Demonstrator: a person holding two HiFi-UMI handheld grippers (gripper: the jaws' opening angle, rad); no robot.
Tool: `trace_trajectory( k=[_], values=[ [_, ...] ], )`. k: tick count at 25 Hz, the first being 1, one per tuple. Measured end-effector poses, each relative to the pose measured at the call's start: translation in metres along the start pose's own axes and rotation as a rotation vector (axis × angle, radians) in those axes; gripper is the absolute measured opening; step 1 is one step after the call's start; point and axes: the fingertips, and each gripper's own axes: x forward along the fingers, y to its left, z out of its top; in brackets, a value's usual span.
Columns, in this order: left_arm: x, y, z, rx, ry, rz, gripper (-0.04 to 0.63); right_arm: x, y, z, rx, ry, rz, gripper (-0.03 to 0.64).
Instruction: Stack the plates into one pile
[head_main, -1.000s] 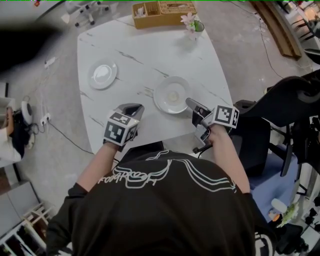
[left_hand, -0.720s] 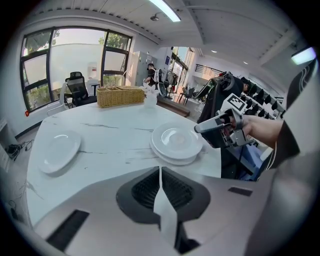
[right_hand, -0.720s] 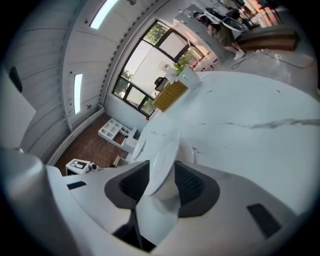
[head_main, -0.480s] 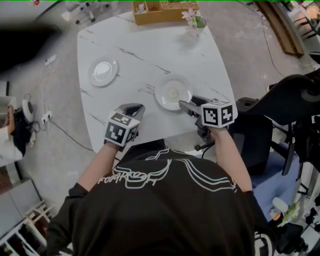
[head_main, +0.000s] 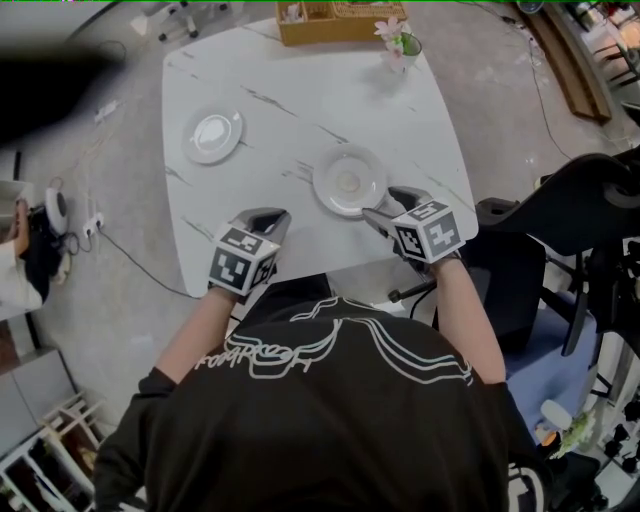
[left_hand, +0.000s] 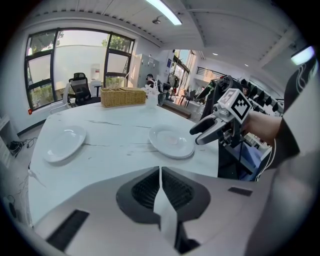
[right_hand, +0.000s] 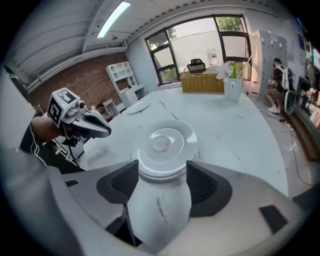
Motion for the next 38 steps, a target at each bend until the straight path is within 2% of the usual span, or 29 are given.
trace_trajectory(
  k=[5, 15, 19, 26, 32, 38],
  values=[
    [-0.010, -0.002, -0.003, -0.008, -0.021, 0.019, 0.034, -0.010, 0.004, 0.004, -0.049, -0.008, -0.021, 0.296],
    [-0.050, 0.006, -0.005, -0.049, -0.122, 0.118, 0.034, -0.011, 0.060, 0.054, -0.196, -0.111, 0.056, 0.296],
    [-0.071, 0.029, -0.013, -0.085, -0.157, 0.166, 0.034, 0.000, 0.079, 0.085, -0.237, -0.165, 0.066, 0.296],
    [-0.096, 0.078, -0.017, -0.150, -0.204, 0.227, 0.034, 0.027, 0.110, 0.134, -0.329, -0.203, 0.107, 0.296],
    [-0.105, 0.126, -0.013, -0.185, -0.210, 0.239, 0.034, 0.062, 0.123, 0.173, -0.327, -0.184, 0.127, 0.296],
    [-0.102, 0.180, -0.006, -0.204, -0.177, 0.242, 0.034, 0.106, 0.131, 0.209, -0.313, -0.153, 0.139, 0.296]
  ],
)
